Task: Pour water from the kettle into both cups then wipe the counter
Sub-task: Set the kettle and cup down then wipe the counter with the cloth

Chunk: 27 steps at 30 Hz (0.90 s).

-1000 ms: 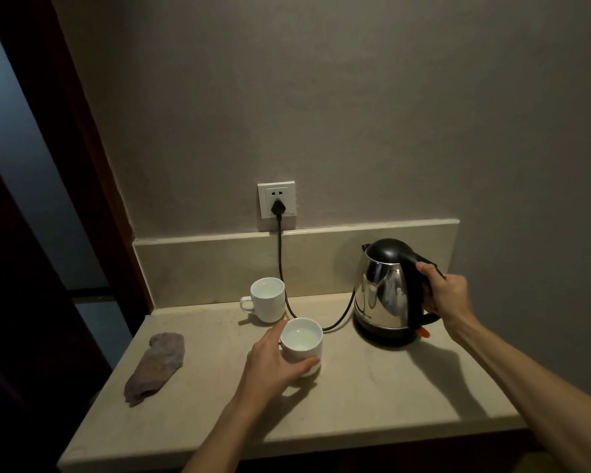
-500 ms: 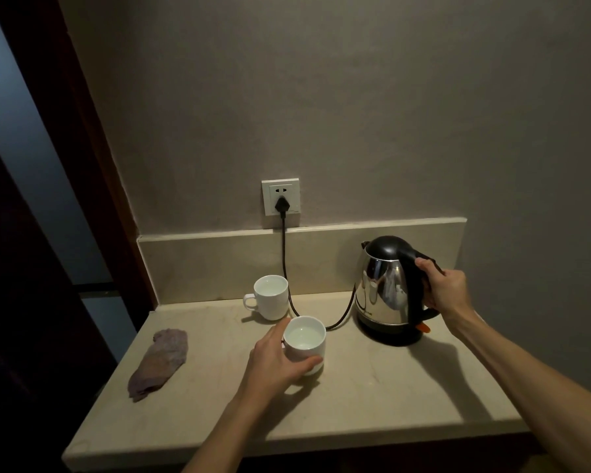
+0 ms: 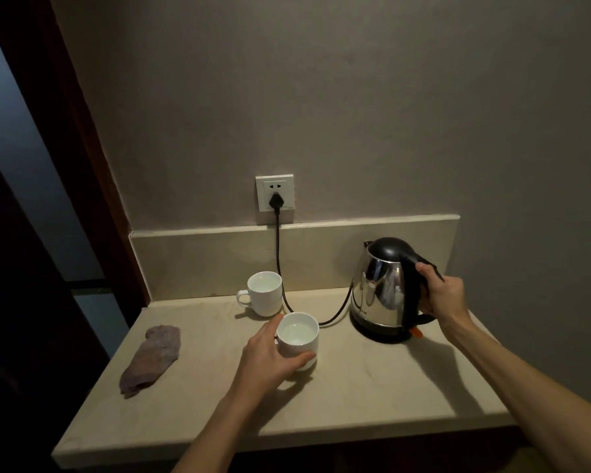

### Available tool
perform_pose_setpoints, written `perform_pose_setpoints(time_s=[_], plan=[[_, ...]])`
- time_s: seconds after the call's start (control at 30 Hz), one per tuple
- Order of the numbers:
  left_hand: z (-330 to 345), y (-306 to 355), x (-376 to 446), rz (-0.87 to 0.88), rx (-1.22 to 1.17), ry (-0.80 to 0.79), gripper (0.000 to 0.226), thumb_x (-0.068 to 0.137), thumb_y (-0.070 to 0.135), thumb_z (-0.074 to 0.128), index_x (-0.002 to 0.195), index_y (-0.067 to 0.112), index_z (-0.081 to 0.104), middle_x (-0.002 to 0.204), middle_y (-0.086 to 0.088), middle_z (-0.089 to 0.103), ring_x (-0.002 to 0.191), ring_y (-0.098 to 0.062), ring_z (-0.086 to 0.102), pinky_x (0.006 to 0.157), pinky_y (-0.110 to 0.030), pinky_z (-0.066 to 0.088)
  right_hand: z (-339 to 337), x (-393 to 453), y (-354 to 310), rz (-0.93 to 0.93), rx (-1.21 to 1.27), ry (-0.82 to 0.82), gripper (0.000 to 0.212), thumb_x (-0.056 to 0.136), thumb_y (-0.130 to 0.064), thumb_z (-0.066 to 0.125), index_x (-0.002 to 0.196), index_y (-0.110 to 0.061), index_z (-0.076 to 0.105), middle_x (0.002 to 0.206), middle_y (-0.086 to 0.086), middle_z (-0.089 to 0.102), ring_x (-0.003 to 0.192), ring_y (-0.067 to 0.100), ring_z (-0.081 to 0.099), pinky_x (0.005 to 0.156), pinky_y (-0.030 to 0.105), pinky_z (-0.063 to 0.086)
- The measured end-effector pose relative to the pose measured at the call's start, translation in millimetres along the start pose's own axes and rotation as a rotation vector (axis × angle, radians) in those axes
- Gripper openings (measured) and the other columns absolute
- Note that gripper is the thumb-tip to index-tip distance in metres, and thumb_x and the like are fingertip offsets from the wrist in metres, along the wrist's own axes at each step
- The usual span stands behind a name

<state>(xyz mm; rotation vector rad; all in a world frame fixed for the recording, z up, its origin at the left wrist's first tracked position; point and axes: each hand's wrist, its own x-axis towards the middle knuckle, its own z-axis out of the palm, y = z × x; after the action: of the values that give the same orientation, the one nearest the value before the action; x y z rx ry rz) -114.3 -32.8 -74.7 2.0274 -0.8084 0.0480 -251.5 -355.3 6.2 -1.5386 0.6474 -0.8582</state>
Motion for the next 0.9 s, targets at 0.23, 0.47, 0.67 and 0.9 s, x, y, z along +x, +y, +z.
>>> perform_pose_setpoints(time_s=[0.23, 0.47, 0.67, 0.9], plan=[[-4, 6, -2, 0.016, 0.011, -0.009, 0.070, 0.061, 0.069, 0.087, 0.119, 0.063, 0.049, 0.116, 0.051, 0.053, 0.111, 0.022, 0.050, 0.083, -0.002, 0.040, 0, -7, 1, -0.013, 0.002, 0.018, 0.040, 0.090, -0.043, 0.066, 0.065, -0.012, 0.064, 0.049, -0.005, 0.061, 0.050, 0.015, 0.057, 0.053, 0.031, 0.046], [-2, 5, -2, -0.025, 0.002, -0.021, 0.081, 0.061, 0.070, 0.087, 0.131, 0.048, 0.052, 0.119, 0.043, 0.054, 0.111, 0.009, 0.056, 0.089, -0.015, 0.045, -1, -9, 2, -0.009, -0.002, 0.011, 0.039, 0.091, -0.040, 0.065, 0.064, -0.012, 0.063, 0.057, 0.002, 0.062, 0.060, 0.024, 0.060, 0.060, 0.036, 0.049], [-3, 7, -2, -0.028, 0.017, -0.016, 0.078, 0.060, 0.073, 0.085, 0.127, 0.053, 0.051, 0.115, 0.049, 0.053, 0.109, 0.015, 0.054, 0.083, -0.008, 0.041, -3, -9, 2, -0.009, -0.026, -0.010, 0.042, 0.092, -0.042, 0.064, 0.066, -0.009, 0.062, 0.054, 0.000, 0.059, 0.048, 0.014, 0.054, 0.048, 0.026, 0.045], [-1, 5, 1, -0.062, 0.029, -0.061, 0.070, 0.062, 0.067, 0.087, 0.120, 0.055, 0.049, 0.115, 0.039, 0.058, 0.108, 0.010, 0.057, 0.086, -0.024, 0.051, -15, -8, 0, -0.003, -0.123, -0.129, 0.057, 0.092, -0.052, 0.060, 0.080, 0.003, 0.069, 0.069, 0.018, 0.068, 0.066, 0.029, 0.063, 0.065, 0.034, 0.050]])
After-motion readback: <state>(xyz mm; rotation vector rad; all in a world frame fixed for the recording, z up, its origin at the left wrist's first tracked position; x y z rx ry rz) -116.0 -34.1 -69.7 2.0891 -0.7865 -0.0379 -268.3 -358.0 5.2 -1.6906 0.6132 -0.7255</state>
